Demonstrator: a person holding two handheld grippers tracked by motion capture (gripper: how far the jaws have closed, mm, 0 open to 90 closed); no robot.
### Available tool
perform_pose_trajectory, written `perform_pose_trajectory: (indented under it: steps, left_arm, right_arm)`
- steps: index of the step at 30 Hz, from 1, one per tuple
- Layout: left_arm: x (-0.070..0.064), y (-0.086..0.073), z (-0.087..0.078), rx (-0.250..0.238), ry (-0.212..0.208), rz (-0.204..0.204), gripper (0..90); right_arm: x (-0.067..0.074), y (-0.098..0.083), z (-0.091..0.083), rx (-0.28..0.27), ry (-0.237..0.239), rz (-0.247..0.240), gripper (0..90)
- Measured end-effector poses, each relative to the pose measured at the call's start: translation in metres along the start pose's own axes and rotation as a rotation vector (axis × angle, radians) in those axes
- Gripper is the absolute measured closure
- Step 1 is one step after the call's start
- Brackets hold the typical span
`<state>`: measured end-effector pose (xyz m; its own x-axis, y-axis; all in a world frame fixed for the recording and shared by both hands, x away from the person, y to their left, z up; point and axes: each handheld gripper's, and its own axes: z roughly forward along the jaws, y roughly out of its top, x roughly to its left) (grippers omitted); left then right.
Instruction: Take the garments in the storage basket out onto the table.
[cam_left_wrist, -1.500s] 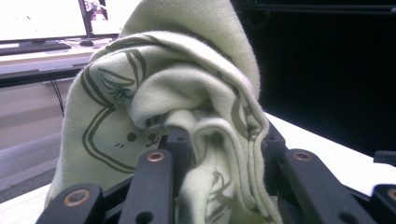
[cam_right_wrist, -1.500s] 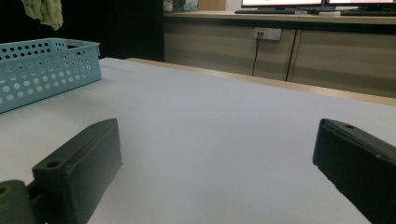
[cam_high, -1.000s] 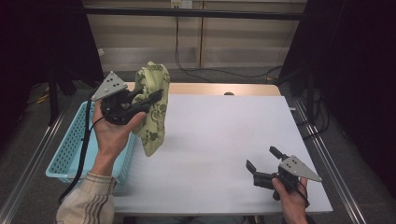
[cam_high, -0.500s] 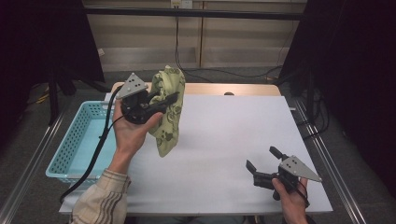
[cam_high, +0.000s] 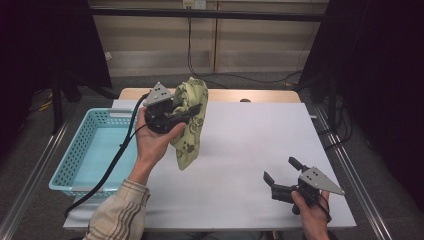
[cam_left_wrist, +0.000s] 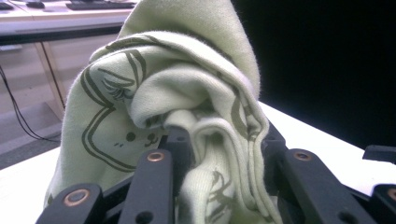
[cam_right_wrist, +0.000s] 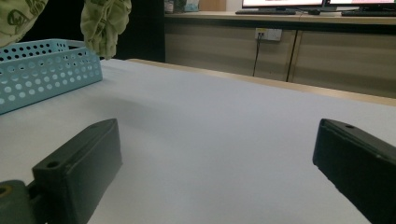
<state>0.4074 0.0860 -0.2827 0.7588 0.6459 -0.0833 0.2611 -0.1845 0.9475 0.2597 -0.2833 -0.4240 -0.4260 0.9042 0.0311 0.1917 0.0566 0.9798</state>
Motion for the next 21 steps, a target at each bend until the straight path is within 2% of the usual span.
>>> perform_pose_trajectory:
  steps: [8,16,21]
  left_arm:
    - [0.0,-0.01,0.015,0.066,-0.016,0.013,67.0]
    - [0.001,-0.022,0.029,0.121,-0.033,0.002,66.9]
    - [-0.002,-0.031,0.041,0.153,-0.063,-0.009,66.9]
  right_arm:
    - [0.0,0.0,0.0,0.0,-0.006,0.0,0.6]
    - [0.0,0.0,0.0,-0.001,-0.004,0.002,0.6]
    - [0.0,0.0,-0.001,0.001,-0.004,0.003,0.6]
